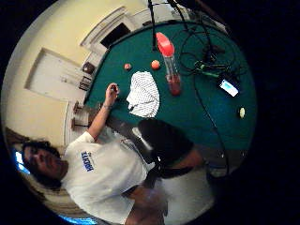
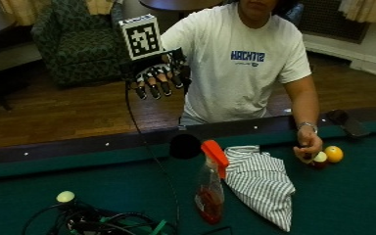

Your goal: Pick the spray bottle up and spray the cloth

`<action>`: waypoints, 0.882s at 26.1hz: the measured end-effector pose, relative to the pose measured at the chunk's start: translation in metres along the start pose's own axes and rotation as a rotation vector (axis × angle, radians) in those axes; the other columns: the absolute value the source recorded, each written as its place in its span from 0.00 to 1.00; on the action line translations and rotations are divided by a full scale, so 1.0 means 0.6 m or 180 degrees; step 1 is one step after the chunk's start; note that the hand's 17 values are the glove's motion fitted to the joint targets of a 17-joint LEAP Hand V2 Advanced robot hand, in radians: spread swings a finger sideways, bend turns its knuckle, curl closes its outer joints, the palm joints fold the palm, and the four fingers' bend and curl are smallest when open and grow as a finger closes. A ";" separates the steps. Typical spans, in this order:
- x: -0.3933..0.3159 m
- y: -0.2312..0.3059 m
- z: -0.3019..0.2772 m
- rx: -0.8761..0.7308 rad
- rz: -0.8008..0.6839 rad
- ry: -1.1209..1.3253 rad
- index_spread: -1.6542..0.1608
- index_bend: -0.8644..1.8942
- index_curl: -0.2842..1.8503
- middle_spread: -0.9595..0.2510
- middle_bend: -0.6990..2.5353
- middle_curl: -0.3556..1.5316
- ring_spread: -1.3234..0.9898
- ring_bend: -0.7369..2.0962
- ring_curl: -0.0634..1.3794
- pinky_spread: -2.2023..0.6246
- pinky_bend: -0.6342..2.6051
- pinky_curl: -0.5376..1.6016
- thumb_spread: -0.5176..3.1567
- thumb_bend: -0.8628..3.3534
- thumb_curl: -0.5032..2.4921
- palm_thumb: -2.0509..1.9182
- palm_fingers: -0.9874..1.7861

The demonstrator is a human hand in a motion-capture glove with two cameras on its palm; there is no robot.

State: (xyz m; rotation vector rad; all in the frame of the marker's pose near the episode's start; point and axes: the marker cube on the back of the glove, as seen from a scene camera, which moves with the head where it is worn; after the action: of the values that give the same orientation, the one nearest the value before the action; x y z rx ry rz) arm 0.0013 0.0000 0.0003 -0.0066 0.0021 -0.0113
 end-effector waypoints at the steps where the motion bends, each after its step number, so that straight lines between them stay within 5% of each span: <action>1: 0.000 0.000 0.000 0.0006 -0.0005 0.0001 0.80 0.37 0.15 0.76 0.28 0.21 0.56 0.38 0.09 0.81 0.33 0.30 0.25 0.24 0.19 0.59 0.53; 23: 0.044 0.033 0.102 -0.0132 0.0173 -0.0160 0.68 0.36 0.22 0.69 0.28 0.31 0.53 0.38 0.19 0.85 0.34 0.38 0.41 0.22 0.23 0.61 0.48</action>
State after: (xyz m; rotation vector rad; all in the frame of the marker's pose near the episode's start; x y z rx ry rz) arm 0.0281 0.0197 0.0613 -0.0482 -0.0477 0.0432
